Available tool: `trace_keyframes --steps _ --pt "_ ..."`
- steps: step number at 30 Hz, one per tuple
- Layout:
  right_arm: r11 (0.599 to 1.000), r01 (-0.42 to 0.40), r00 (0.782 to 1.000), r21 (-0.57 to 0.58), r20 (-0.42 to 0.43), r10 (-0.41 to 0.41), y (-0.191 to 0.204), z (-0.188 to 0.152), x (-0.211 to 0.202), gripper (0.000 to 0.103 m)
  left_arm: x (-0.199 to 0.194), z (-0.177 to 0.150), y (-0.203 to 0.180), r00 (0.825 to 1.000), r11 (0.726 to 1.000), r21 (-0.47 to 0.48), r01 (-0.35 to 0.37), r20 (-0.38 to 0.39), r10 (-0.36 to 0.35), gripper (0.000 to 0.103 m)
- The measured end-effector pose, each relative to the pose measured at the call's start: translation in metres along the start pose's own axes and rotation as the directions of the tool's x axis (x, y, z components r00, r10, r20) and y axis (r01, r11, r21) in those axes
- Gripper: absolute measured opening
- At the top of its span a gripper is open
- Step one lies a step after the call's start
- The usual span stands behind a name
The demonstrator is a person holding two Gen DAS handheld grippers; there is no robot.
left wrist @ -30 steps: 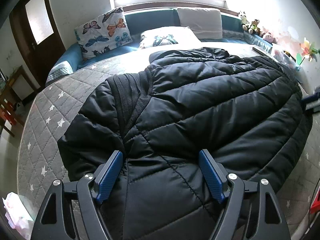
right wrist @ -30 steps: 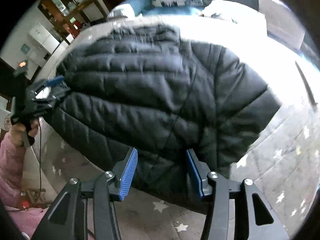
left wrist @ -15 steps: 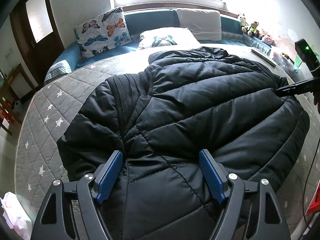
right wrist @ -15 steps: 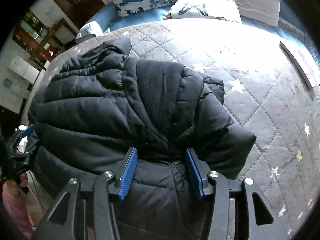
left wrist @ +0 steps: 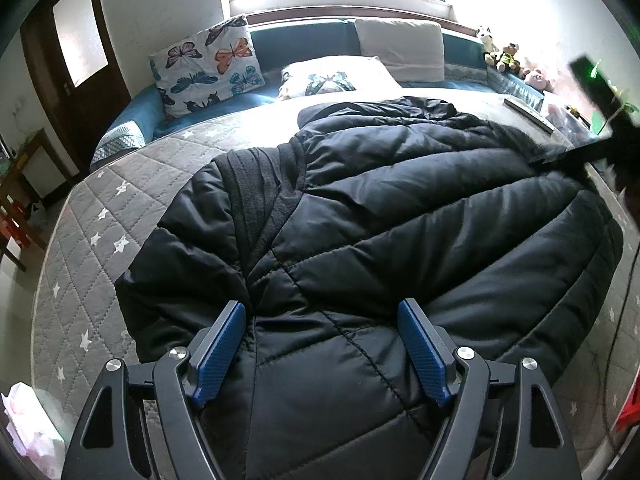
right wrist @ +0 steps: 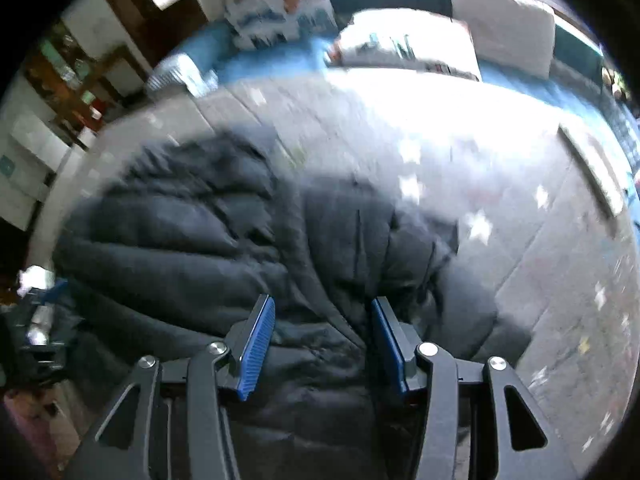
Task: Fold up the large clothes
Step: 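Lay the lifted jacket flat on the mattress with the right tool, then grasp the black jacket edge with the left tool while the right tool grasps it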
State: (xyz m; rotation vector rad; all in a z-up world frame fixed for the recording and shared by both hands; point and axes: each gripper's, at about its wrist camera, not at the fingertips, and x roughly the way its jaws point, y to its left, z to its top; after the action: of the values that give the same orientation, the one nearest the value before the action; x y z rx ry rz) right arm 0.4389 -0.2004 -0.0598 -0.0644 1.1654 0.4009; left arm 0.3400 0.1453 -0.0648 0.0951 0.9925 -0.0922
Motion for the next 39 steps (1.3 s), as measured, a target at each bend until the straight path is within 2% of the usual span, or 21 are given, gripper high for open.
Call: trace_keyframes --steps 5,12,15,20,22,24,25,27,29,33,39 --pt "1.000 -0.006 1.000 -0.003 0.013 0.006 -0.004 0.001 0.000 0.056 -0.001 0.000 -0.002 1.000 1.000 0.001 -0.004 0.001 0.004 0.083" --pt "0.999 -0.046 0.996 0.014 0.072 0.045 -0.011 -0.015 -0.042 0.056 -0.018 -0.002 0.003 1.000 1.000 -0.008 0.003 0.026 -0.003 0.083" --pt "0.999 -0.035 0.996 -0.014 0.086 0.036 -0.007 -0.025 -0.057 0.056 -0.040 -0.002 0.009 0.999 0.999 -0.035 0.023 0.040 -0.022 0.081" --pt "0.998 -0.026 0.996 -0.053 0.081 0.031 0.001 -0.040 -0.072 0.056 -0.093 -0.010 0.031 0.989 0.993 -0.063 0.100 0.120 -0.092 0.081" --pt "0.998 -0.014 0.998 -0.068 0.068 0.019 0.003 -0.046 -0.071 0.056 -0.103 -0.016 0.041 0.985 0.988 -0.085 0.132 0.119 -0.121 0.076" --pt "0.996 -0.008 0.998 -0.087 0.055 0.012 0.004 -0.053 -0.068 0.056 -0.101 -0.023 0.051 0.981 0.977 -0.114 0.178 0.099 -0.167 0.071" --pt "0.996 -0.004 0.999 -0.091 0.049 0.009 0.005 -0.055 -0.067 0.056 -0.098 -0.027 0.054 0.981 0.975 -0.120 0.186 0.086 -0.176 0.071" --pt "0.996 -0.003 0.999 -0.091 0.042 0.007 0.004 -0.057 -0.062 0.056 -0.087 -0.035 0.055 0.981 0.974 -0.126 0.189 0.057 -0.183 0.062" --pt "0.997 -0.009 0.999 -0.082 0.041 0.012 0.003 -0.058 -0.057 0.056 -0.071 -0.043 0.058 0.975 0.963 -0.156 0.219 0.015 -0.220 0.059" --pt "0.996 -0.016 0.999 -0.089 0.035 0.019 0.003 -0.061 -0.048 0.057 -0.055 -0.053 0.060 0.974 0.959 -0.172 0.223 0.006 -0.226 0.059" --pt "0.997 -0.020 1.000 -0.076 0.010 0.021 0.002 -0.062 -0.029 0.058 -0.040 -0.053 0.054 0.979 0.967 -0.171 0.189 -0.039 -0.198 0.061"
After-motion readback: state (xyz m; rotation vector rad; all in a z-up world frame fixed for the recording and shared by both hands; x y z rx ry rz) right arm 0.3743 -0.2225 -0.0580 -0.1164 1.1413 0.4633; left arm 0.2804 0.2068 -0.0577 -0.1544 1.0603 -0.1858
